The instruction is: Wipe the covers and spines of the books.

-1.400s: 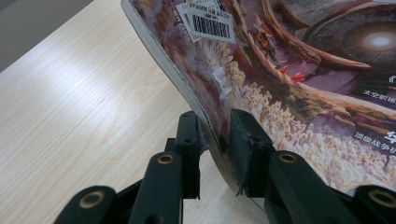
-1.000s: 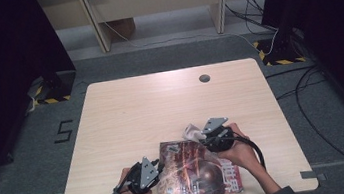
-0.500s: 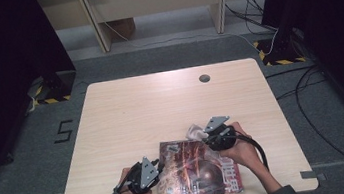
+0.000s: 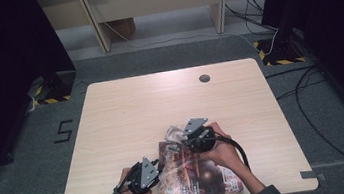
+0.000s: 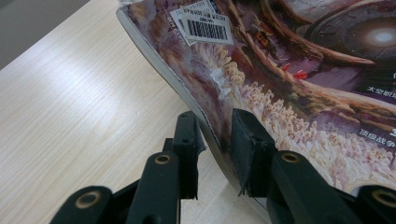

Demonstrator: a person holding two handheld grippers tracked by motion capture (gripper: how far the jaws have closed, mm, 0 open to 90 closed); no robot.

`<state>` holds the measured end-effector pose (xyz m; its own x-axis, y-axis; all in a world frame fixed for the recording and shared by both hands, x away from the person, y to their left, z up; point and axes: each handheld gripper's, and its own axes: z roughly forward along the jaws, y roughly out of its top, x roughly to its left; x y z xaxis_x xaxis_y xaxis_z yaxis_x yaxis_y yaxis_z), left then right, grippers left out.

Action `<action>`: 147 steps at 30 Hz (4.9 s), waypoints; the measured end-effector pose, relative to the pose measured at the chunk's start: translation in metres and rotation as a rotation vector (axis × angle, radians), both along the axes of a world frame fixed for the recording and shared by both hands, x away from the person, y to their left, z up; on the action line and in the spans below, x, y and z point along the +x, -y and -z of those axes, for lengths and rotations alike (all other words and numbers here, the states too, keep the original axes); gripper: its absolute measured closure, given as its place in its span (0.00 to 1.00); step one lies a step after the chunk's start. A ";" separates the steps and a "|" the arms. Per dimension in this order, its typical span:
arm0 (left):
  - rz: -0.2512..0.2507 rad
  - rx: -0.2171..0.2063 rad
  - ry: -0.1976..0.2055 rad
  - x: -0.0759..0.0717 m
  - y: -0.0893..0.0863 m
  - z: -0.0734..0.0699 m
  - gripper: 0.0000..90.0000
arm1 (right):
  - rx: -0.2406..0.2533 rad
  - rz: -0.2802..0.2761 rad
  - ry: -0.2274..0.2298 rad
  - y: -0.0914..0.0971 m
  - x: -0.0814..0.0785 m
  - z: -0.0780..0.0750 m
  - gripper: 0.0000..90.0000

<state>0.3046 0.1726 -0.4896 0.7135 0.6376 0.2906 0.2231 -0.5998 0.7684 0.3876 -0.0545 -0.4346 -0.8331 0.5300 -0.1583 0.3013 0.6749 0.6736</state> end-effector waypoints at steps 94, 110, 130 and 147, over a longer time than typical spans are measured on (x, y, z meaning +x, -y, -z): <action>0.021 0.034 0.051 -0.007 0.004 -0.003 0.79 | -0.158 0.243 -0.147 0.137 0.019 0.042 0.82; 0.020 0.045 0.056 -0.008 0.004 -0.003 0.79 | -0.101 0.345 -0.103 0.185 0.009 0.023 0.82; 0.020 0.049 0.050 -0.007 0.003 -0.002 0.79 | -0.141 0.433 -0.129 0.215 0.005 0.041 0.70; 0.021 0.053 0.058 -0.006 0.005 -0.002 0.79 | 0.018 0.177 -0.001 0.137 -0.006 0.009 0.49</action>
<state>0.2986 0.1679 -0.4881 0.7074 0.6056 0.3643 0.1667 -0.6438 0.7468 0.3819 -0.1919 -0.4435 -0.7270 0.6708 -0.1466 0.4150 0.5993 0.6846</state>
